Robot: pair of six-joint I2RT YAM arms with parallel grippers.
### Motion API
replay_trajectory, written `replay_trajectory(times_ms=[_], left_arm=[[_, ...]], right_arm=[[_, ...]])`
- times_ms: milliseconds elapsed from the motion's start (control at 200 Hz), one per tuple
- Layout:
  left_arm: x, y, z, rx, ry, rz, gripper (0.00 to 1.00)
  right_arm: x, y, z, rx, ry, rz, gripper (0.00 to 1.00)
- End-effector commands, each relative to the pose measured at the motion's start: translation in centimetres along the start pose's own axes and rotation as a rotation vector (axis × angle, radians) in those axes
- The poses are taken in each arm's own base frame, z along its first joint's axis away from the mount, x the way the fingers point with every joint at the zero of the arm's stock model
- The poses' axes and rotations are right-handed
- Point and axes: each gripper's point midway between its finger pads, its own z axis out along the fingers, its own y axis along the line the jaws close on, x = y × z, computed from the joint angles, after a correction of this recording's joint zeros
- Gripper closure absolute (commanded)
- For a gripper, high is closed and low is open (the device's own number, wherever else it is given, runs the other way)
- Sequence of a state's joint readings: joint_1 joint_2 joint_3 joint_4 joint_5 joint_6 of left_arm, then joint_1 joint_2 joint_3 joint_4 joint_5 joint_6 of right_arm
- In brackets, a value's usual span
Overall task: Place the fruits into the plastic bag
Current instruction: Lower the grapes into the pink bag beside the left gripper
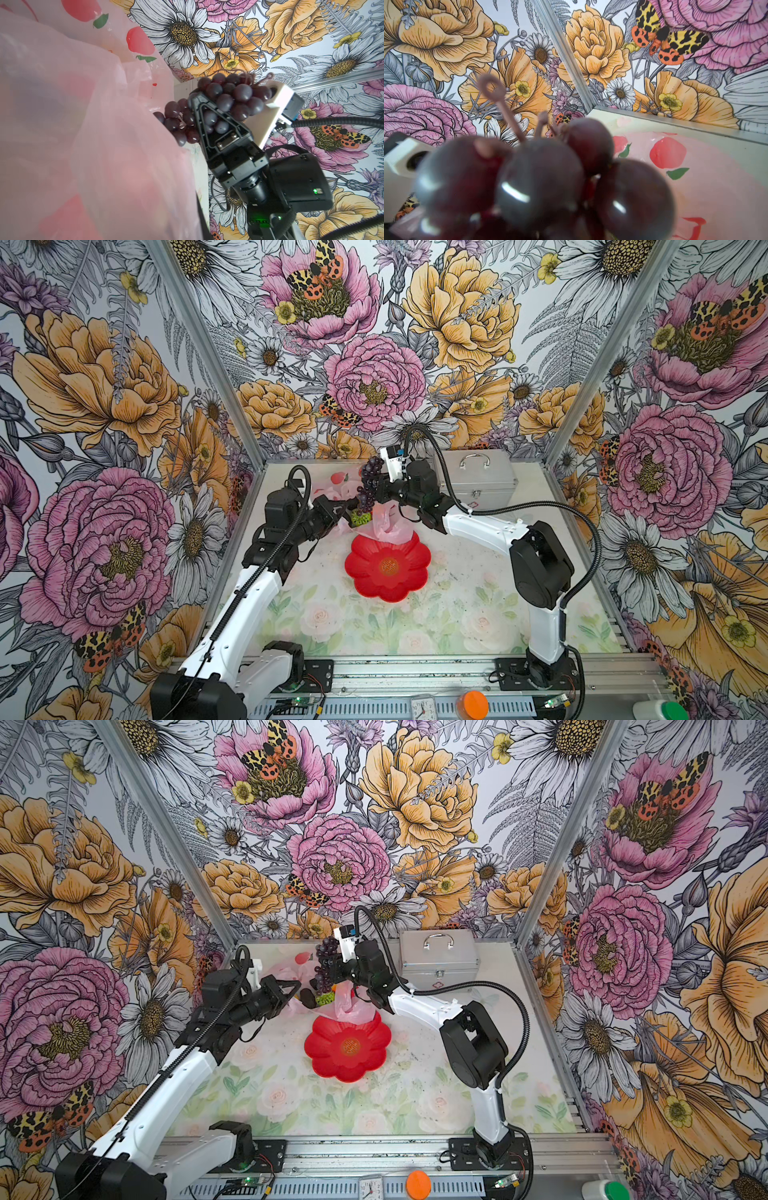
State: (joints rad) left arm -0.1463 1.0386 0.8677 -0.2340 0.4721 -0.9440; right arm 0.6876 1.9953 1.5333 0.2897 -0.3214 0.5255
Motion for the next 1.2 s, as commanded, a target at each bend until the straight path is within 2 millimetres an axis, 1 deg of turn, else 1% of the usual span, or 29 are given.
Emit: replay_trajectory(times_ms=[0,145,365,535,705,906,1046,1196], left_arm=[[-1.3,-2.0,-0.2,0.059,-0.027,0.011,1.00],[-1.8,-2.5,0.0,0.077,-0.034,-0.002,1.00],[-2.5,-2.9,0.1,0.086,-0.045,-0.007,1.00],[-2.9,-3.2,0.4,0.094,-0.047,-0.004,1.00],[-3.3,-3.6,0.6,0.101,-0.048,-0.001,1.00],[-3.7,-4.6,0.7,0.124,-0.050,0.016,1.00],[-3.9,-5.2,0.7,0.139,-0.053,0.025,1.00],[-4.0,-5.7,0.8,0.163,-0.050,0.035,1.00]], right_arm=[[-0.8,1.2,0.8,-0.065,-0.042,-0.018,0.88],[0.3,1.7,1.7,-0.106,-0.023,-0.022,0.88],[2.2,3.4,2.4,-0.213,0.033,-0.046,0.88],[4.3,4.8,2.8,-0.292,0.100,-0.068,0.88],[6.6,5.6,3.7,-0.337,0.185,-0.073,0.88],[8.7,5.3,4.8,-0.348,0.250,-0.061,0.88],[9.6,5.1,5.4,-0.348,0.282,-0.057,0.88],[10.8,3.8,6.2,-0.291,0.339,-0.053,0.87]])
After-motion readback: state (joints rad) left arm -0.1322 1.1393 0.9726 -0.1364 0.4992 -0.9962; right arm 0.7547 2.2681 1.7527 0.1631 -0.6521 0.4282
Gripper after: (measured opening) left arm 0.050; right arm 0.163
